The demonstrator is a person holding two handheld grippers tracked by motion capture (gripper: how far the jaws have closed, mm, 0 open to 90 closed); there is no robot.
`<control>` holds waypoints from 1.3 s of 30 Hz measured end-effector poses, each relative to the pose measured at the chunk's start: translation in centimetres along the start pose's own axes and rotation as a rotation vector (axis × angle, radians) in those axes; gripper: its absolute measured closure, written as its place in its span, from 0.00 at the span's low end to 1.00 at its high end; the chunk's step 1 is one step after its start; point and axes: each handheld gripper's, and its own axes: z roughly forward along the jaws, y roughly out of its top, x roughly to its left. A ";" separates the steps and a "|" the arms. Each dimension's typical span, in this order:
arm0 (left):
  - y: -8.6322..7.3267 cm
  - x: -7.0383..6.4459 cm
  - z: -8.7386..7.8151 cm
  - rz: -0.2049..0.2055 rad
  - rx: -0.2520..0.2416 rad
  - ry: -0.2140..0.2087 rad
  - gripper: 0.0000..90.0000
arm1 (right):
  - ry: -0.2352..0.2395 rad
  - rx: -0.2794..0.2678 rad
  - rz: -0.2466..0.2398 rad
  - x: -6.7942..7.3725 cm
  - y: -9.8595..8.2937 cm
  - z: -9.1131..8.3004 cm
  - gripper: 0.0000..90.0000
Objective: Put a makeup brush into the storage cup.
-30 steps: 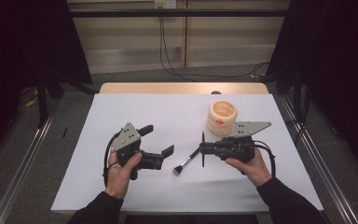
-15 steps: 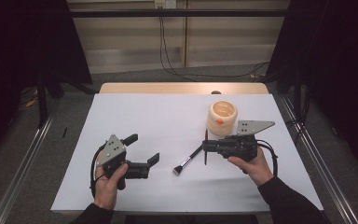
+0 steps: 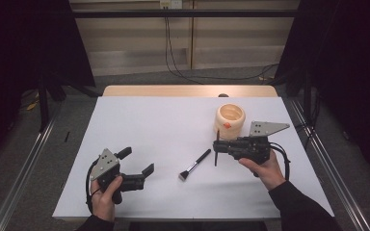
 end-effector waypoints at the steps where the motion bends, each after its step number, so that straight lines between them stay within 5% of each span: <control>1: 0.0 0.0 -0.1 0.002 -0.002 -0.005 0.01 | -0.004 -0.002 0.000 -0.1 0.0 -0.1 0.93; 13: -0.3 0.1 -0.4 -0.003 -0.022 -0.029 0.02 | -0.039 -0.030 0.000 -0.8 1.0 -0.7 0.93; 31: -0.2 -0.3 -0.5 0.043 0.004 -0.036 0.01 | -0.142 -0.082 -0.023 -4.2 4.6 -2.3 0.93; 39: -0.4 -0.3 -0.8 0.033 -0.001 -0.041 0.02 | -0.192 -0.105 -0.027 -5.8 6.0 -2.4 0.93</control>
